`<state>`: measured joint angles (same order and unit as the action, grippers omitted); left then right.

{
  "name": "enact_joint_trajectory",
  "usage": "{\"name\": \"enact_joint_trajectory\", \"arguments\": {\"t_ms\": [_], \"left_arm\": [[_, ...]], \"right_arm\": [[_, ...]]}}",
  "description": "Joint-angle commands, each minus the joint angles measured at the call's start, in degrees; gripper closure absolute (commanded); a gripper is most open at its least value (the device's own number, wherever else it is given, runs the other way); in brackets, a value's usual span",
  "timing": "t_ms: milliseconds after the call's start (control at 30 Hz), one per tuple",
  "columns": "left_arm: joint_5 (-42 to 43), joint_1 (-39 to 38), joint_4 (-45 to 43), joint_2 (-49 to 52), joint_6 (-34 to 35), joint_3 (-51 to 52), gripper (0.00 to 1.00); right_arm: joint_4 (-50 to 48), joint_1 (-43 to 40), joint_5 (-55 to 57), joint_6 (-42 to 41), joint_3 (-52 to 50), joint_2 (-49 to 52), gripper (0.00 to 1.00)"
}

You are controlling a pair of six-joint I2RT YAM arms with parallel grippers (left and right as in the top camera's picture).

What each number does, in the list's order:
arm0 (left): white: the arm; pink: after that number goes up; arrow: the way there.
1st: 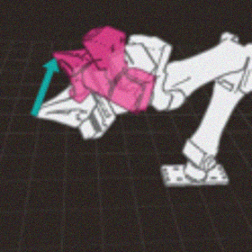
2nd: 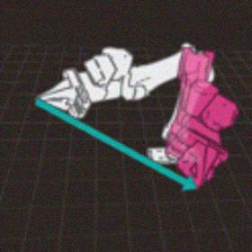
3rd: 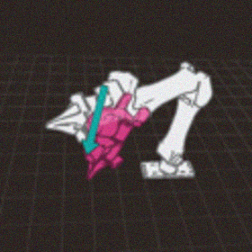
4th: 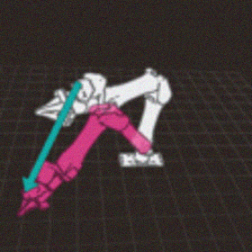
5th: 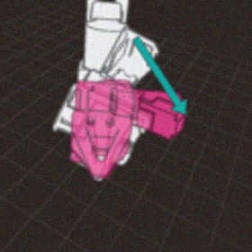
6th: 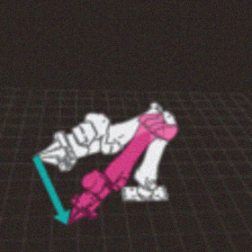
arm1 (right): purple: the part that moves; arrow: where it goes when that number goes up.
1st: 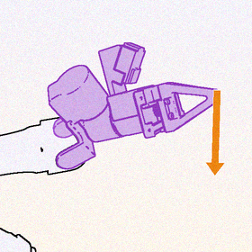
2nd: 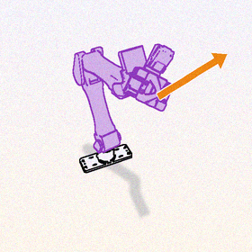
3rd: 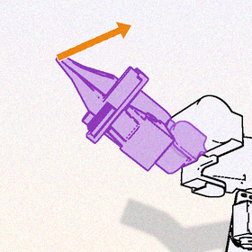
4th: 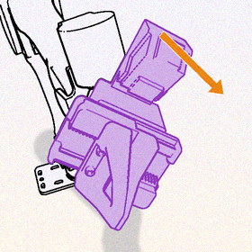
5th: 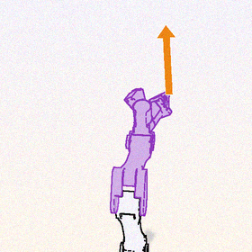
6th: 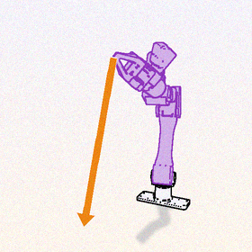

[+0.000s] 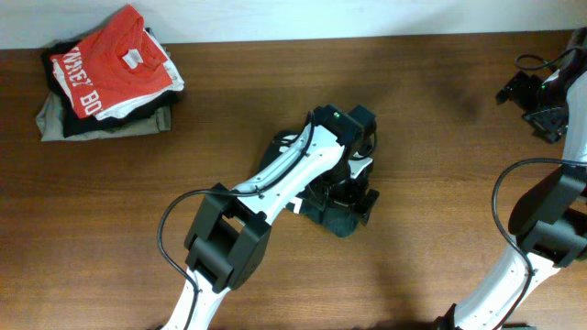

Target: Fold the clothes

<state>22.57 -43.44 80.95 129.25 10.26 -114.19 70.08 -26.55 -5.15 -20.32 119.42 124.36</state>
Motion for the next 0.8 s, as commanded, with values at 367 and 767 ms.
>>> {"name": "enact_joint_trajectory", "arguments": {"t_ms": [367,767], "left_arm": [[-6.73,-0.20,-1.81,2.43,2.51,0.96,0.06],[-2.38,-3.02,-3.19,2.43,2.51,0.96,0.99]], "right_arm": [[-0.02,-0.11,0.72,0.55,0.70,-1.09,0.01],[-0.02,-0.11,0.72,0.55,0.70,-1.09,0.01]]}}
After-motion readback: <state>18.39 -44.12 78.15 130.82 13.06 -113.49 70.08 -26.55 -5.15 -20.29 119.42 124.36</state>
